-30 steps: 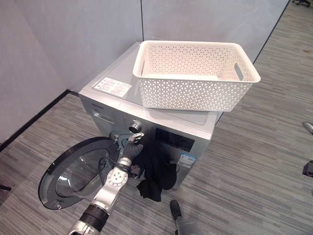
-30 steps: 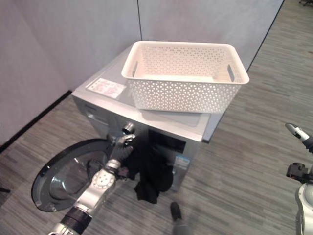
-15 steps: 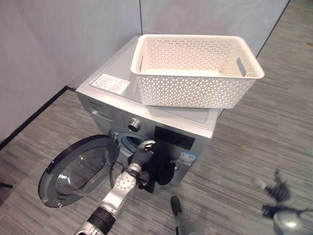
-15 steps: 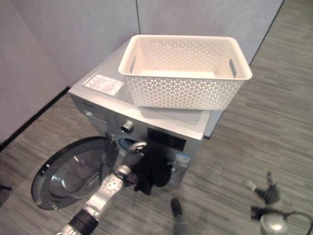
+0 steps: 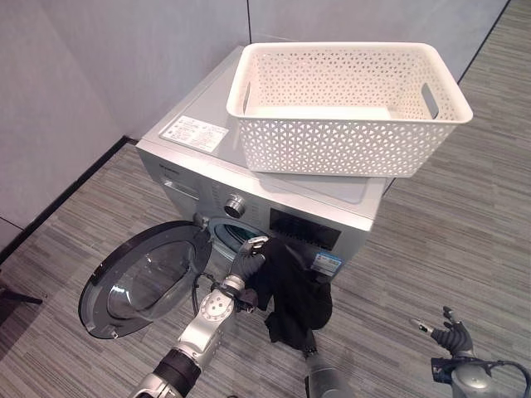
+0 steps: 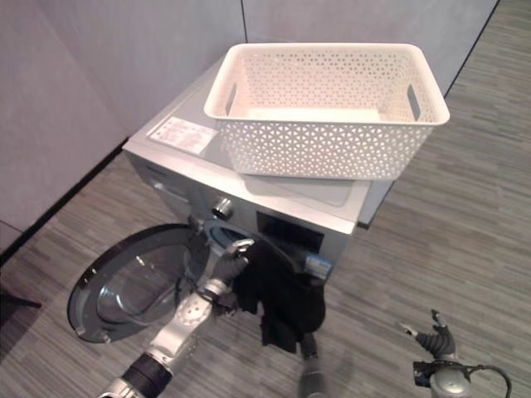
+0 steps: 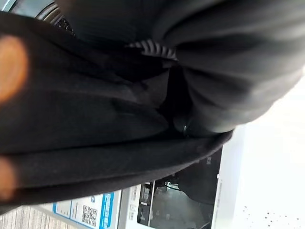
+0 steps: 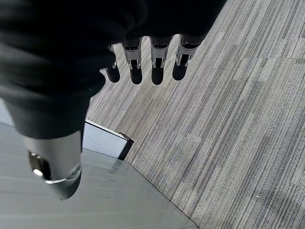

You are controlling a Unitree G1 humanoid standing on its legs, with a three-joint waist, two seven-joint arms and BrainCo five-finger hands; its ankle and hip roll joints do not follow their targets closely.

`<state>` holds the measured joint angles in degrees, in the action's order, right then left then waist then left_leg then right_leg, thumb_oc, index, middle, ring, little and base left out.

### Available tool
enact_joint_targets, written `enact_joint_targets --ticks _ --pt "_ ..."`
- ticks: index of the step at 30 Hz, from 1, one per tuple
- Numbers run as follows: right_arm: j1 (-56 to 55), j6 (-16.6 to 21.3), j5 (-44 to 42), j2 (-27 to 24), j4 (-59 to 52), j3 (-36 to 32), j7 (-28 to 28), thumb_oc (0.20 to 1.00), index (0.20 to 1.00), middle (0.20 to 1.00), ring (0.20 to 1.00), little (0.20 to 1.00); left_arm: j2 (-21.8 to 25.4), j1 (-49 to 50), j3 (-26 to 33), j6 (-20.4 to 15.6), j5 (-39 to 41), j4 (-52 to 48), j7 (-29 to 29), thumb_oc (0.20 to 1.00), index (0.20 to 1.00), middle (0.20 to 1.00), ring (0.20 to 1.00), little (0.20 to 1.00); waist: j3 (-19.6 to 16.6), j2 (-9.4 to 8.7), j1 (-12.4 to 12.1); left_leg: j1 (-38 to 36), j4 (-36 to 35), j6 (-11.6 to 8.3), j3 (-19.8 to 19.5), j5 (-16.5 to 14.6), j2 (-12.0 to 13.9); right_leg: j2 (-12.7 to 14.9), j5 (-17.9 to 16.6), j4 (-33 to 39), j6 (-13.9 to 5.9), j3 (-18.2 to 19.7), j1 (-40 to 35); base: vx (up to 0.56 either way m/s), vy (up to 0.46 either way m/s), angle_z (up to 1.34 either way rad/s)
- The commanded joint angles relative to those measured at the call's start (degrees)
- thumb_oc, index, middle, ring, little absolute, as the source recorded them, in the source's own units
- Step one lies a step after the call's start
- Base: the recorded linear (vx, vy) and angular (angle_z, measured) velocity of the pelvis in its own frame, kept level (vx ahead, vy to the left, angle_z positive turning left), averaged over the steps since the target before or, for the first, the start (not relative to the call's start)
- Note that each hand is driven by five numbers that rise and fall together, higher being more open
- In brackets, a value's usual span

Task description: Grab the laundry basket,head to the washer,open it,put in the laundry and shut it.

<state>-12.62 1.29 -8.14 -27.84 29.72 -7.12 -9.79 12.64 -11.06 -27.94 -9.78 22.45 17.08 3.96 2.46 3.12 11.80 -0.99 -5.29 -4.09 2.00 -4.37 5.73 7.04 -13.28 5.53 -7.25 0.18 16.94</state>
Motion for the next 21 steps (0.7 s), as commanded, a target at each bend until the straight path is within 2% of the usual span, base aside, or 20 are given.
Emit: enact_joint_targets --ticks 1,3,5,12,13,15,20,21 --pt "-0.7 1.4 0.9 -1.3 -0.6 -2.0 -0.6 1.0 1.0 1.0 1.0 1.0 0.6 -3.4 2.4 -3.5 0.9 0.6 -0.5 0.2 0.2 0.2 0.2 0.2 -1.5 -4.42 -0.1 -0.7 0.3 -0.88 0.1 0.4 1.4 3.4 7.1 -0.5 -4.4 -0.9 -6.0 0.0 0.0 0.0" --pt "-0.7 1.4 0.9 -1.3 -0.6 -2.0 -0.6 1.0 1.0 1.0 1.0 1.0 0.6 -3.4 2.4 -3.5 0.9 0.6 -0.5 0.2 0.2 0.2 0.2 0.2 -1.5 -4.42 -0.1 -0.7 0.3 -0.88 0.1 0.4 1.4 3.4 7.1 -0.5 -4.4 -0.9 -6.0 0.0 0.0 0.0" --pt "1.2 0.8 1.1 -0.1 8.9 1.0 -0.2 1.0 1.0 1.0 1.0 1.0 0.5 -3.2 2.1 -3.0 1.3 1.1 -1.1 0.2 0.2 0.2 0.2 0.2 -1.2 -4.39 -1.0 -0.3 0.3 -0.96 -0.4 0.7 1.3 3.5 7.4 -0.5 -4.17 -1.5 -6.2 0.01 -0.024 0.07" --pt "1.2 0.8 1.1 -0.1 8.9 1.0 -0.2 1.0 1.0 1.0 1.0 1.0 0.5 -3.2 2.1 -3.0 1.3 1.1 -1.1 0.2 0.2 0.2 0.2 0.2 -1.2 -4.39 -0.9 -0.3 0.3 -0.96 -0.4 0.7 1.3 3.5 7.4 -0.5 -4.17 -1.5 -6.3 0.0 -0.004 0.07" --pt "2.3 0.7 -0.2 1.8 14.0 2.6 0.6 1.0 1.0 1.0 1.0 1.0 0.5 -2.9 1.8 -3.0 1.3 1.2 -1.4 0.2 0.2 0.2 0.2 0.2 -1.1 -4.31 -1.6 0.1 0.3 -1.03 -1.1 0.9 1.3 3.7 7.6 -0.5 -4.05 -2.1 -6.6 0.0 0.0 0.0" --pt "2.3 0.7 -0.2 1.8 14.0 2.6 0.6 1.0 1.0 1.0 1.0 1.0 0.5 -2.9 1.8 -3.0 1.3 1.2 -1.4 0.2 0.2 0.2 0.2 0.2 -1.1 -4.31 -1.6 0.1 0.3 -1.03 -1.1 0.9 1.3 3.7 7.6 -0.5 -4.05 -2.1 -6.6 0.01 -0.015 0.07" --pt "6.0 1.3 -6.2 4.6 25.2 4.8 1.5 1.0 1.0 1.0 1.0 1.0 0.0 -2.7 0.8 -2.9 2.0 2.0 -1.6 0.2 0.2 0.2 0.2 0.2 -1.0 -4.21 -2.8 0.4 0.3 -1.15 -2.0 1.0 1.2 4.0 7.9 -0.5 -4.05 -3.1 -7.0 0.02 -0.025 0.07" --pt "7.8 0.9 -7.4 5.5 28.8 7.0 2.5 1.0 1.0 1.0 1.0 1.0 -0.5 -2.6 0.2 -3.0 2.5 2.3 -1.7 0.2 0.2 0.2 0.2 0.2 -0.9 -4.15 -3.4 0.4 0.3 -1.16 -2.2 1.0 1.1 4.1 8.0 -0.5 -4.04 -3.4 -7.2 0.01 -0.014 0.09"
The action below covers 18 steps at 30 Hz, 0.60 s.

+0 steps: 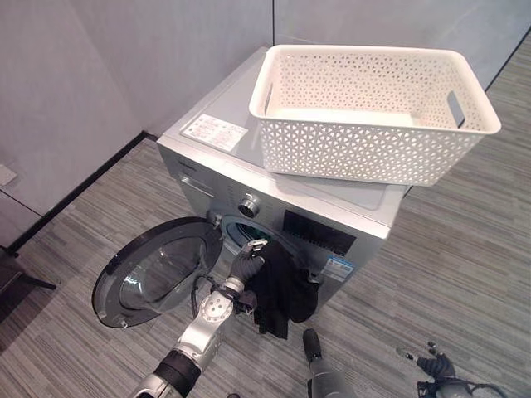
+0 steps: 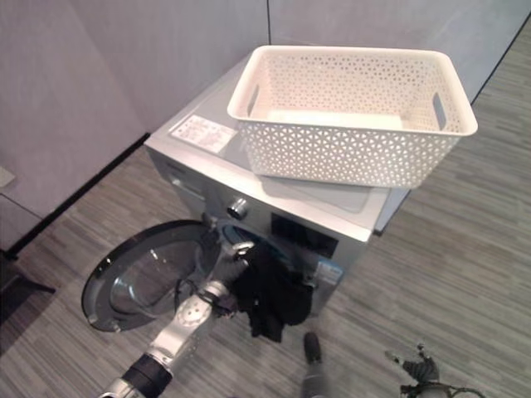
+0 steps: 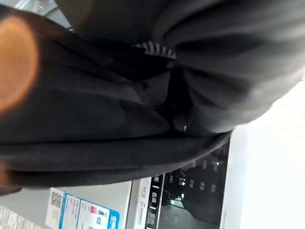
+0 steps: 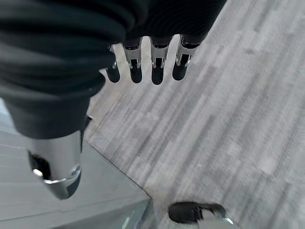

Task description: Grab the laundry basket,head to the washer,open it,put in the laundry and shut it.

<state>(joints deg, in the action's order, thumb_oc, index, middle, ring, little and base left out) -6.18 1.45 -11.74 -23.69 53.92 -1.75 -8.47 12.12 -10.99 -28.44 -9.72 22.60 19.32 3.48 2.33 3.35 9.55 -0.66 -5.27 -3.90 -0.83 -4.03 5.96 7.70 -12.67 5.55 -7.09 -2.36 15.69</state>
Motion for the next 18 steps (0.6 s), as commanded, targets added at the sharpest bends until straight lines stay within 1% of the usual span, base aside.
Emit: enact_joint_targets --ticks 1,2,3,4,5,6,10,11,14,15,18 --pt "1.4 0.9 -3.8 1.4 4.8 1.7 1.2 1.0 1.0 1.0 1.0 1.0 0.1 -2.7 0.8 -3.0 2.4 0.1 -1.2 0.2 0.2 0.2 0.2 0.2 -0.8 -4.39 -1.1 0.1 0.3 -1.35 0.6 0.7 0.9 3.5 7.4 -0.5 -4.21 -0.8 -5.9 0.01 -0.025 0.08" --pt "3.7 0.8 -5.8 2.3 8.4 2.9 2.0 1.0 1.0 1.0 1.0 1.0 -0.6 -2.7 0.2 -2.7 3.2 0.8 -1.4 0.2 0.2 0.2 0.2 0.2 -0.7 -4.31 -1.6 0.2 0.3 -1.39 0.4 0.7 0.8 3.6 7.4 -0.5 -4.27 -1.0 -6.0 0.01 -0.014 0.08" --pt "4.6 0.8 -6.4 2.7 9.7 3.3 2.2 1.0 1.0 1.0 1.0 1.0 -0.8 -2.7 0.0 -2.6 3.5 1.1 -1.5 0.2 0.2 0.2 0.2 0.2 -0.6 -4.29 -1.8 0.2 0.3 -1.4 0.4 0.7 0.8 3.6 7.4 -0.5 -4.29 -1.0 -6.0 0.05 -0.012 0.05" --pt "7.8 -1.1 -12.3 10.1 22.3 6.1 2.7 1.0 1.0 1.0 1.0 1.0 -5.1 -2.5 -1.9 -0.5 13.0 6.1 -0.5 0.2 0.2 0.2 0.2 0.2 2.5 -4.66 -2.9 1.5 0.3 -1.5 -0.3 1.0 1.7 3.2 8.6 -0.5 -3.56 -1.6 -5.4 0.05 -0.001 0.02" --pt "7.8 -1.1 -12.3 10.1 22.3 6.1 2.7 1.0 1.0 1.0 1.0 1.0 -5.1 -2.5 -1.9 -0.5 13.0 6.1 -0.5 0.2 0.2 0.2 0.2 0.2 2.4 -4.66 -2.9 1.5 0.3 -1.5 -0.3 1.0 1.6 3.2 8.6 -0.5 -3.56 -1.6 -5.3 0.07 0.0 0.25" --pt "8.7 -0.2 -19.7 11.9 18.9 6.2 5.6 1.0 1.0 1.0 1.0 1.0 -5.3 -1.7 -1.3 -0.4 14.3 6.2 -0.4 0.2 0.2 0.2 0.2 0.2 2.5 -4.56 -3.0 1.1 0.3 -1.63 0.0 1.1 1.8 3.0 8.7 -0.5 -3.54 -1.3 -5.4 0.03 -0.003 0.35" --pt "9.1 -0.1 -20.9 12.3 18.0 7.0 6.6 1.0 1.0 1.0 1.0 1.0 -5.1 -1.5 -1.1 -0.5 14.3 6.5 -0.5 0.2 0.2 0.2 0.2 0.2 2.8 -4.46 -3.1 1.2 0.3 -1.69 -0.1 1.2 1.7 3.0 8.7 -0.5 -3.52 -1.2 -5.1 0.0 -0.002 0.03" --pt "9.5 0.0 -21.1 12.5 17.8 7.7 6.7 1.0 1.0 1.0 1.0 1.0 -5.0 -1.1 -0.9 -0.6 14.8 6.4 -0.5 0.2 0.2 0.2 0.2 0.2 2.9 -4.21 -3.3 1.4 0.3 -1.73 -0.2 1.3 1.7 3.1 8.6 -0.5 -3.53 -1.1 -5.0 0.0 0.0 0.0" --pt "9.7 0.0 -20.4 12.5 17.9 8.3 6.7 1.0 1.0 1.0 1.0 1.0 -4.9 -0.8 -0.8 -0.7 15.0 6.4 -0.5 0.2 0.2 0.2 0.2 0.2 2.9 -4.13 -3.4 1.5 0.3 -1.75 -0.2 1.3 1.7 3.1 8.7 -0.5 -3.52 -1.1 -4.9 0.0 -0.005 0.04" --pt "10.7 -0.2 -17.8 12.3 18.4 9.2 5.5 1.0 1.0 1.0 1.0 1.0 -6.0 -0.1 0.0 -0.8 17.8 8.3 -0.1 0.2 0.2 0.2 0.2 0.2 3.2 -3.79 -3.6 2.0 0.3 -1.8 -0.2 1.5 1.6 3.0 8.7 -0.5 -3.38 -1.1 -4.2 0.0 0.0 0.0" --pt "11.0 -0.1 -18.1 12.2 18.3 9.0 5.3 1.0 1.0 1.0 1.0 1.0 -6.3 -0.3 0.0 -0.9 18.4 8.8 0.1 0.2 0.2 0.2 0.2 0.2 3.4 -3.77 -3.5 2.2 0.3 -1.86 -0.2 1.7 1.7 2.9 8.6 -0.5 -3.39 -1.1 -4.0 0.0 0.0 0.0"
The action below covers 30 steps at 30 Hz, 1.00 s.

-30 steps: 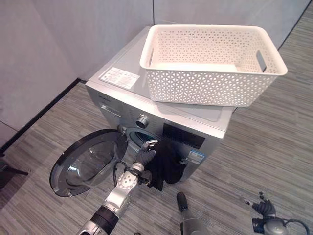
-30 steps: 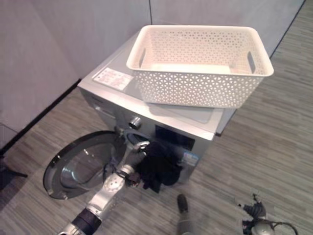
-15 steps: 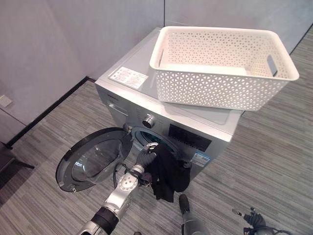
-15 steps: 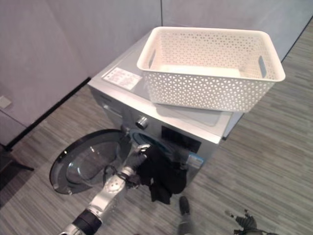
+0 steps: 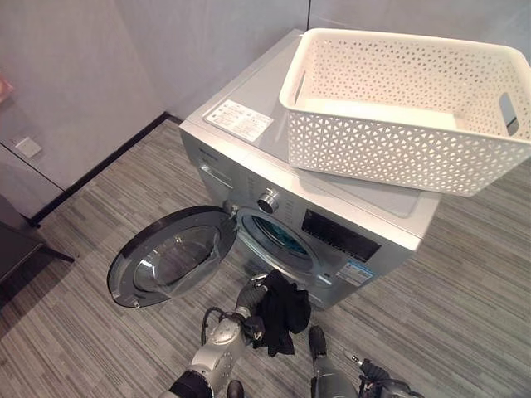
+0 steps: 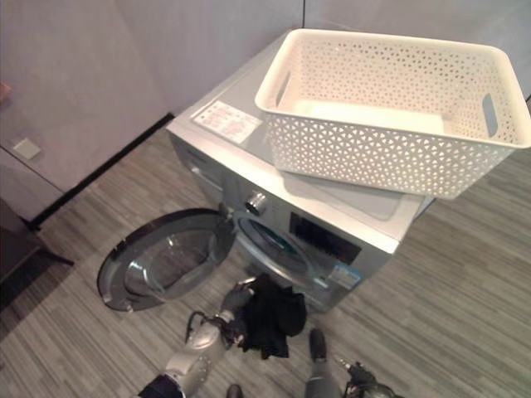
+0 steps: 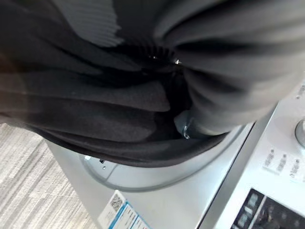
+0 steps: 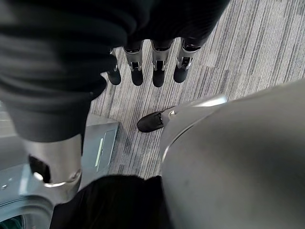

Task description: Grab the laundry basket,head to the washer,open it,put in the laundry and shut it.

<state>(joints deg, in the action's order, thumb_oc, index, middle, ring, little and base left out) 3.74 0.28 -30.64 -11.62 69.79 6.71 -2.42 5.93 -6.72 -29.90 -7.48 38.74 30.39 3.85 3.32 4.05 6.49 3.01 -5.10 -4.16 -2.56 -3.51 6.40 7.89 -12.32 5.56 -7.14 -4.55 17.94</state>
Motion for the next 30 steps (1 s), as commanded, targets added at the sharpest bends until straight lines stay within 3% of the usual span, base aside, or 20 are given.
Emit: enact_joint_targets --ticks 1,19,20,21,22,30 --pt "1.3 1.1 0.6 -0.1 2.1 0.5 -1.0 1.0 1.0 1.0 1.0 1.0 -0.5 -4.8 1.7 -3.2 3.3 -1.9 -0.1 0.2 0.2 0.2 0.2 0.2 2.6 -4.49 -0.4 -1.2 0.1 -1.63 1.4 1.3 1.2 2.7 8.2 -0.6 -3.34 1.2 -6.0 -0.05 -0.003 0.01" --pt "5.1 2.7 -1.7 -1.4 0.6 1.0 -3.2 1.0 1.0 1.0 1.0 1.0 -5.0 -17.6 2.3 -8.0 9.3 1.8 3.9 0.2 0.2 0.2 0.2 0.2 6.7 -6.95 1.7 3.4 1.9 -2.54 3.0 3.8 3.0 1.6 7.8 -2.2 -2.69 3.2 0.5 -0.03 0.001 -0.04" --pt "6.1 3.0 -2.2 -2.2 -0.2 1.0 -3.6 1.0 1.0 1.0 1.0 1.0 -5.4 -20.0 2.9 -9.0 10.3 1.2 4.9 0.2 0.2 0.2 0.2 0.2 8.0 -8.66 1.9 7.3 8.0 -2.36 2.9 1.8 2.8 2.0 7.6 -2.9 -2.36 3.9 1.5 -0.09 -0.005 -0.08" --pt "6.1 3.0 -2.2 -2.2 -0.2 1.0 -3.6 1.0 1.0 1.0 1.0 1.0 -5.4 -20.1 3.0 -9.0 10.3 1.3 4.9 0.2 0.2 0.2 0.2 0.2 7.8 -8.62 2.0 7.9 8.7 -2.34 2.8 1.4 2.7 2.1 7.6 -3.0 -2.37 3.8 1.9 -0.14 -0.029 0.05" --pt "6.3 3.4 -2.9 -2.5 -0.7 0.9 -3.9 1.0 1.0 1.0 1.0 1.0 -5.7 -21.6 3.3 -9.5 10.8 1.5 5.5 0.2 0.2 0.2 0.2 0.2 8.4 -9.7 2.3 10.7 12.3 -2.27 2.1 0.1 2.5 2.3 7.7 -3.9 -2.2 3.8 2.8 -0.07 -0.03 0.13" --pt "8.0 4.3 -5.1 -0.8 -3.7 3.4 -4.2 1.0 1.0 1.0 1.0 1.0 -7.5 -27.7 5.6 -11.6 12.3 5.6 8.3 0.2 0.2 0.2 0.2 0.2 9.2 -12.49 4.1 18.3 20.0 -2.65 1.5 -4.6 2.1 1.4 8.7 -11.6 -1.97 4.3 11.8 -0.07 -0.016 0.04"
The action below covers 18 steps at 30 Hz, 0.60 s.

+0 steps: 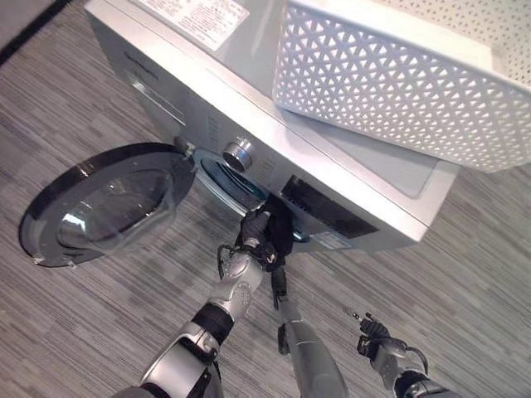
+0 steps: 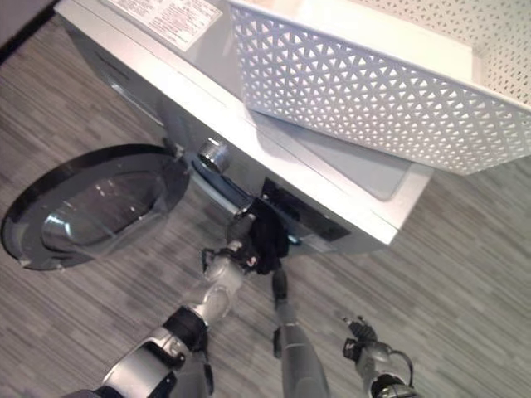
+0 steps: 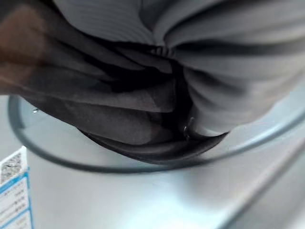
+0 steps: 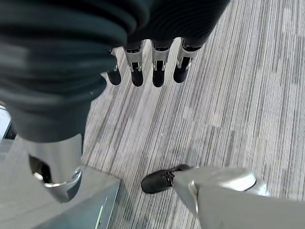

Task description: Grab the laundry basket,head to the washer,open it,put in the laundry and shut it.

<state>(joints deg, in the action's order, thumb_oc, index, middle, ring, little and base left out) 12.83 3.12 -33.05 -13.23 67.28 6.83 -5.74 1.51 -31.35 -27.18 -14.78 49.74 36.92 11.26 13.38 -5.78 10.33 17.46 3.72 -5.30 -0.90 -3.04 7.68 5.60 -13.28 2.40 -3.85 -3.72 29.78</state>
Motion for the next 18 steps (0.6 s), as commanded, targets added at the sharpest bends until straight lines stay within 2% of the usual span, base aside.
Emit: enact_joint_targets --ticks 1,5,10,18 --pt "-0.3 2.0 -3.4 1.5 -2.5 4.6 -0.9 1.0 1.0 1.0 1.0 1.0 -3.5 -4.8 3.8 -4.8 1.1 0.6 2.0 0.2 0.2 0.2 0.2 0.2 -1.0 -3.29 0.8 5.3 12.4 -1.55 -0.1 -5.8 1.0 3.1 9.9 -9.9 -5.43 4.0 2.3 -0.05 -0.014 -0.04" --pt "-0.1 2.2 -3.7 1.7 -3.8 5.3 -1.0 1.0 1.0 1.0 1.0 1.0 -3.4 -5.5 4.3 -5.1 1.3 0.9 2.4 0.2 0.2 0.2 0.2 0.2 -0.9 -3.54 1.0 5.9 13.1 -1.58 0.1 -6.3 1.1 2.7 10.2 -10.6 -5.47 4.1 3.2 -0.02 -0.01 -0.11" --pt "-0.6 3.7 -4.8 1.4 -10.9 6.6 -1.5 1.0 1.0 1.0 1.0 1.0 -3.9 -10.1 6.6 -6.0 1.1 3.3 4.4 0.2 0.2 0.2 0.2 0.2 -0.6 -3.95 3.1 11.4 18.1 -1.83 -0.6 -8.5 1.8 1.6 12.1 -17.1 -4.98 4.5 11.0 -0.02 -0.033 -0.02" --pt "-1.0 4.4 -4.5 0.5 -15.7 7.8 -0.8 1.0 1.0 1.0 1.0 1.0 -3.6 -17.5 8.5 -6.6 0.7 6.8 5.8 0.2 0.2 0.2 0.2 0.2 -1.1 -4.56 5.3 14.6 19.6 -2.02 -0.3 -9.6 2.5 0.6 12.3 -19.6 -4.89 5.1 16.0 0.0 -0.011 -0.01"
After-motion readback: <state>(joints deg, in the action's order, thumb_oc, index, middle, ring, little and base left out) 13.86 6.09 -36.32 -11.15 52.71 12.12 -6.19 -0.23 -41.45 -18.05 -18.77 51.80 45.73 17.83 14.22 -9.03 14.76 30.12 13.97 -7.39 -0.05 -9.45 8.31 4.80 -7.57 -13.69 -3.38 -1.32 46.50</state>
